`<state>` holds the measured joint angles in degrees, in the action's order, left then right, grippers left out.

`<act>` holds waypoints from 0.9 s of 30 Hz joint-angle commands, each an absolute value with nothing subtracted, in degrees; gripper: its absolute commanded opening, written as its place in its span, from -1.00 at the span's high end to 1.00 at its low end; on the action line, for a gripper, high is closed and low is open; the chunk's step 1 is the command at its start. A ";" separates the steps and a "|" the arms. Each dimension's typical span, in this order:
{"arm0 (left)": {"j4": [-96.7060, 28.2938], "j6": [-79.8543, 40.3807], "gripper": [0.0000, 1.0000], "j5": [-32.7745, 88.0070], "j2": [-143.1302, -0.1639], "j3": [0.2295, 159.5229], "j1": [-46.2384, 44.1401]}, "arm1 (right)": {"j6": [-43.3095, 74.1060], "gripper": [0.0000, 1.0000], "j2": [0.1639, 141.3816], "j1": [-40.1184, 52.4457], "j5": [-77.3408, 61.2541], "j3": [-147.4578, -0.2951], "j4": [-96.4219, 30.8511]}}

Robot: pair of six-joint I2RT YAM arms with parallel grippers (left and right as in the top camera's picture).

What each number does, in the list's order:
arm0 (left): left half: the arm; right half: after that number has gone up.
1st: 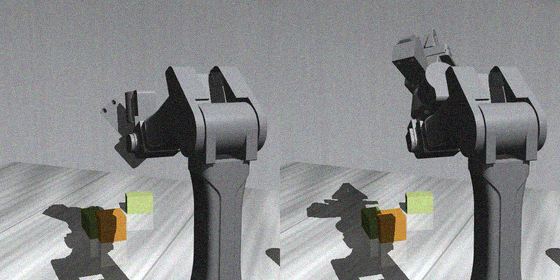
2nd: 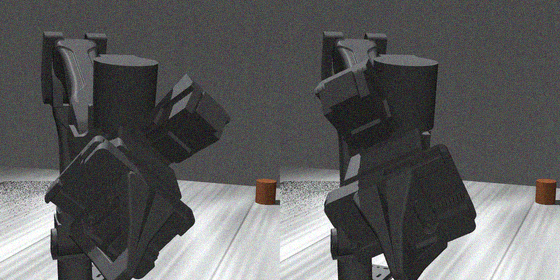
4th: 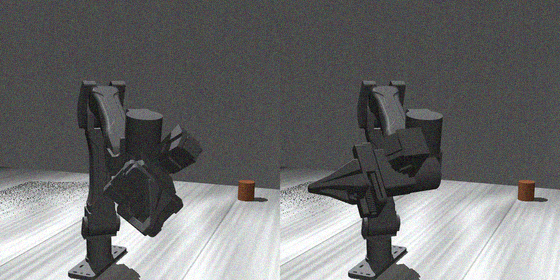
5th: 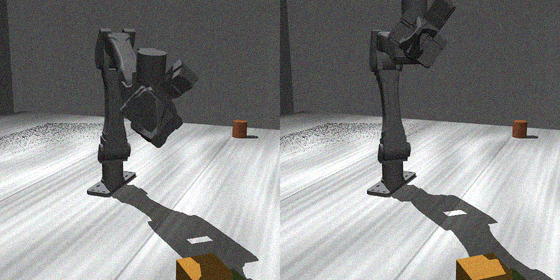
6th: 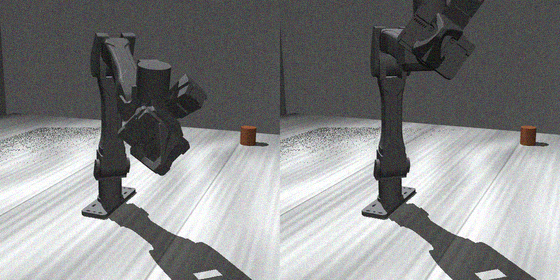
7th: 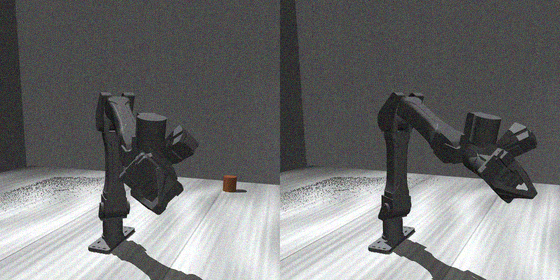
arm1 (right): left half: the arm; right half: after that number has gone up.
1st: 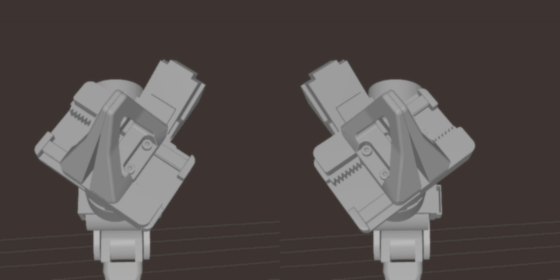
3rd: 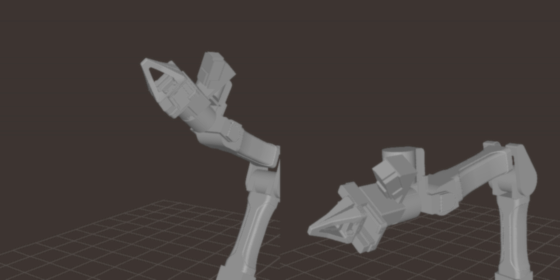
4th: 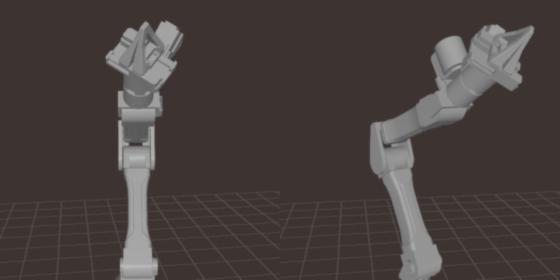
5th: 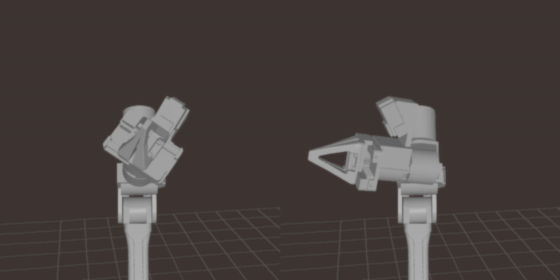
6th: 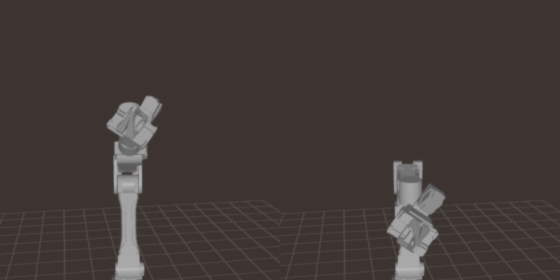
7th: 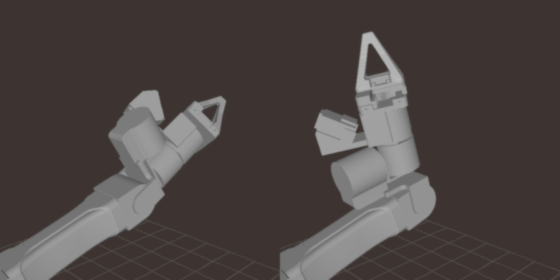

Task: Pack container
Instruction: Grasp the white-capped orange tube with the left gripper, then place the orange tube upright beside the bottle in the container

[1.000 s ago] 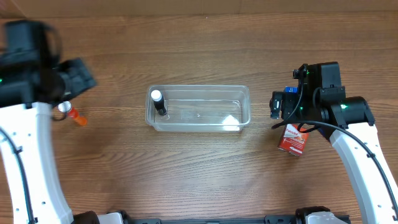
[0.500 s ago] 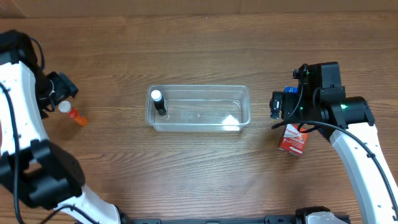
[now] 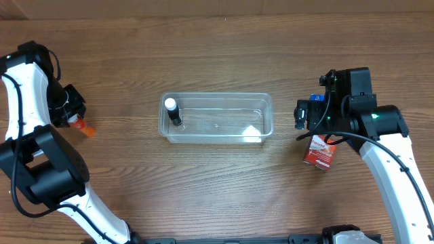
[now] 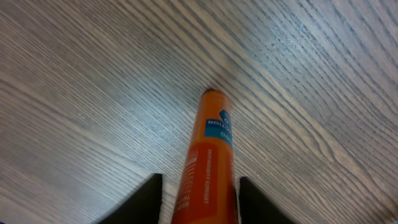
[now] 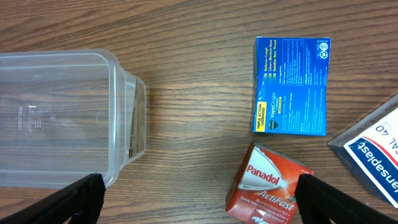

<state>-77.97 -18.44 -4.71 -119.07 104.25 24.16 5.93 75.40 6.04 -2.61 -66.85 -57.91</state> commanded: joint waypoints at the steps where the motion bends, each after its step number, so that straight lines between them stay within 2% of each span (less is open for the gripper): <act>1: -77.97 -17.96 0.48 -4.67 -119.39 103.96 24.36 | 5.82 -1.00 75.05 5.91 -2.68 -68.71 -57.63; 6: -79.68 -17.96 0.79 -3.16 -118.39 104.01 24.14 | 5.82 -1.00 75.05 5.91 -2.68 -68.71 -57.60; 9: -80.62 -17.96 0.87 -2.92 -115.15 104.01 22.44 | 5.82 -1.00 75.05 5.91 -2.68 -68.71 -57.60; 14: -80.79 -15.62 0.90 3.42 -102.96 104.01 15.97 | 5.82 -1.00 75.05 5.91 -2.70 -68.71 -57.58; 19: -81.06 -15.44 0.92 5.61 -91.02 104.01 2.94 | 5.85 -1.00 75.05 5.91 -2.70 -68.71 -57.56; 27: -82.17 -16.78 0.91 2.83 -92.66 101.65 -10.35 | 5.85 -1.00 75.05 5.91 -2.70 -68.71 -57.54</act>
